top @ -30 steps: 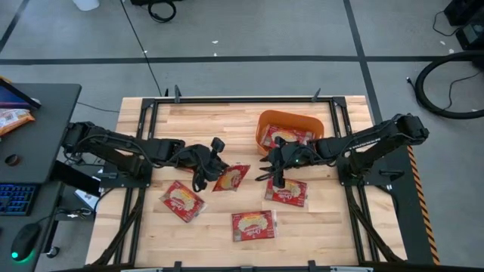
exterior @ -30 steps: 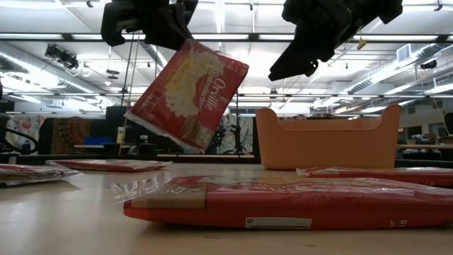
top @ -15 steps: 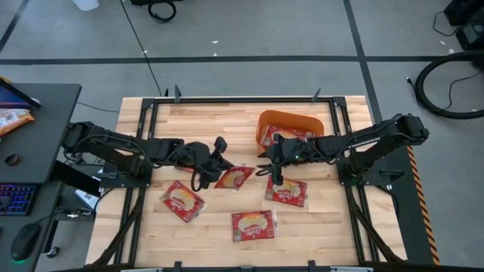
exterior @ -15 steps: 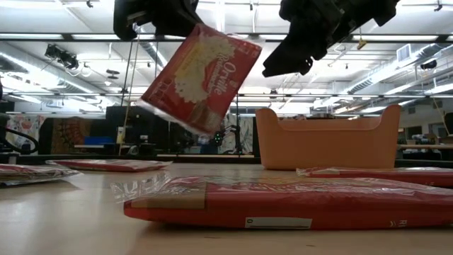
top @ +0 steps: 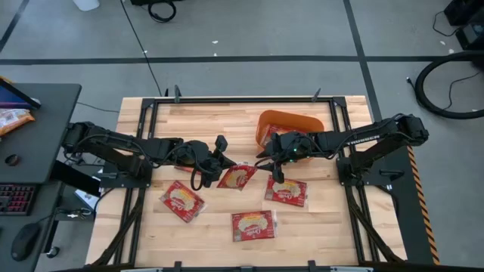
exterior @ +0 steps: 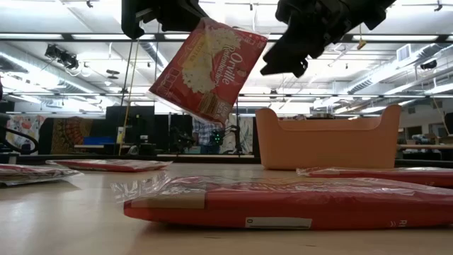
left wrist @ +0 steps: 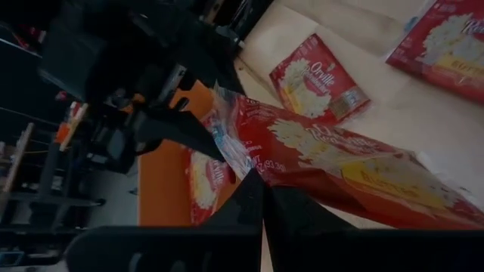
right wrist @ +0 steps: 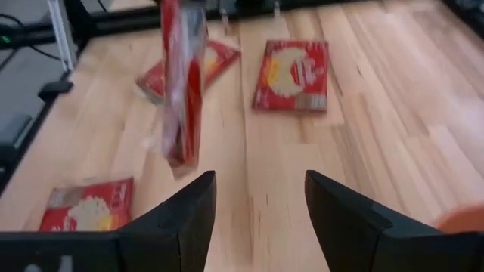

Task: Sort popcorn bags into baskets
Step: Put the popcorn bag into the orange bin

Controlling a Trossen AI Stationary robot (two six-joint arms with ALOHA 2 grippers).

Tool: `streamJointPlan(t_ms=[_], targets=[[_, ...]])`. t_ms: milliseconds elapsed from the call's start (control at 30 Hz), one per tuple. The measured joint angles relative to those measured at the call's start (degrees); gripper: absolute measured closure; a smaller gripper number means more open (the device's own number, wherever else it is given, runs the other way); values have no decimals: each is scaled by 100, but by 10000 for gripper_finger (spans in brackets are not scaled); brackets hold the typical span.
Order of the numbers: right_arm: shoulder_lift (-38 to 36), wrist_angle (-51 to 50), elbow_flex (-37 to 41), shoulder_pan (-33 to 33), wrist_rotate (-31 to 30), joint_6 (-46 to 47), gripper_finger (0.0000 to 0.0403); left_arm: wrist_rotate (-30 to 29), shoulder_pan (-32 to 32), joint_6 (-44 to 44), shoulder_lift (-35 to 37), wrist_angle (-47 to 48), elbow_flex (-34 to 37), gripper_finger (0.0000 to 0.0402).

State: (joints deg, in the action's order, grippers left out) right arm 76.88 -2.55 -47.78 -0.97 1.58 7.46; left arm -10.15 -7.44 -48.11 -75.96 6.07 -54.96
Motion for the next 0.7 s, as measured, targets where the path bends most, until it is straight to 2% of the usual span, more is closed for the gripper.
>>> streamJointPlan(t_ms=[100,200,467,700], targets=[[0,-357,-1,2,100,8,196,-64,0,-104,0,-42,0,397],[0,-482,-1,0,578,-19,196,-97,0,-109,0,-179,0,397],[-2,607,-8,-6,890,-59,197,-268,26,-204,-2,-391,0,397],[-2,1410,-8,-7,681,-11,197,-557,26,-202,-2,-705,0,396]])
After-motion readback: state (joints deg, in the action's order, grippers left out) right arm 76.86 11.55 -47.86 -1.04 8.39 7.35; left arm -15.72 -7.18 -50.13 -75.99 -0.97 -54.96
